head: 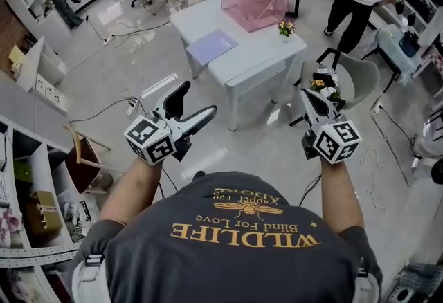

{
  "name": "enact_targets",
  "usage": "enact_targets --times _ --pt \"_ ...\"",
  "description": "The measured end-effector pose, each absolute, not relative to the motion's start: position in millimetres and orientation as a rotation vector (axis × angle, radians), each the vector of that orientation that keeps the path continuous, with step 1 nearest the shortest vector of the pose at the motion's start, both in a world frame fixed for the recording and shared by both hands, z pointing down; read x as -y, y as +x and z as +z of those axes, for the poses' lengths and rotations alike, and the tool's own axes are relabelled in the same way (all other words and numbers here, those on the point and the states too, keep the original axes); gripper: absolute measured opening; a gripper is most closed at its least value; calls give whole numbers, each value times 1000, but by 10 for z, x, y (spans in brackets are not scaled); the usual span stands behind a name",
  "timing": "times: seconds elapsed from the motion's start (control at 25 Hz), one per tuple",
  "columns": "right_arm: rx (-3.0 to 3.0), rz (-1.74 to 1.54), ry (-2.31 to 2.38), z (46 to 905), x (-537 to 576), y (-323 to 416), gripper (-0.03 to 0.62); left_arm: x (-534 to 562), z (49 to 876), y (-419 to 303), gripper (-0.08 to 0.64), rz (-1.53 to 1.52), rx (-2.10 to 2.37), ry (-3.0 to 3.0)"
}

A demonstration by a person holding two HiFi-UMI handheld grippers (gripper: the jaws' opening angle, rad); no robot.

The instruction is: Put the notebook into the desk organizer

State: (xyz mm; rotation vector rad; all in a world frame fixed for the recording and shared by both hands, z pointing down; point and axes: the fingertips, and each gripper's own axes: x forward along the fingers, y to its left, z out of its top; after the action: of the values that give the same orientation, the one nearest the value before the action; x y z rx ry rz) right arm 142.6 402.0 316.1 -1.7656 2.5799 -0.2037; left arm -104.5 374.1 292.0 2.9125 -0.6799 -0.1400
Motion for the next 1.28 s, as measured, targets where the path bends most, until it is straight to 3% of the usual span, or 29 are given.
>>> enact_targets --times 0.24,0.84,1.28 --pt "-2587 -207 -1786 3276 -3402 1335 0 -3105 3084 -1071 430 -155 648 2897" --pt "-2413 -148 -2051 3087 -1047 1000 0 -307 3079 -1181 430 -166 275 2934" --pt "-2400 -207 -2085 3206 -185 1429 0 667 3239 -693 430 -110 225 2876"
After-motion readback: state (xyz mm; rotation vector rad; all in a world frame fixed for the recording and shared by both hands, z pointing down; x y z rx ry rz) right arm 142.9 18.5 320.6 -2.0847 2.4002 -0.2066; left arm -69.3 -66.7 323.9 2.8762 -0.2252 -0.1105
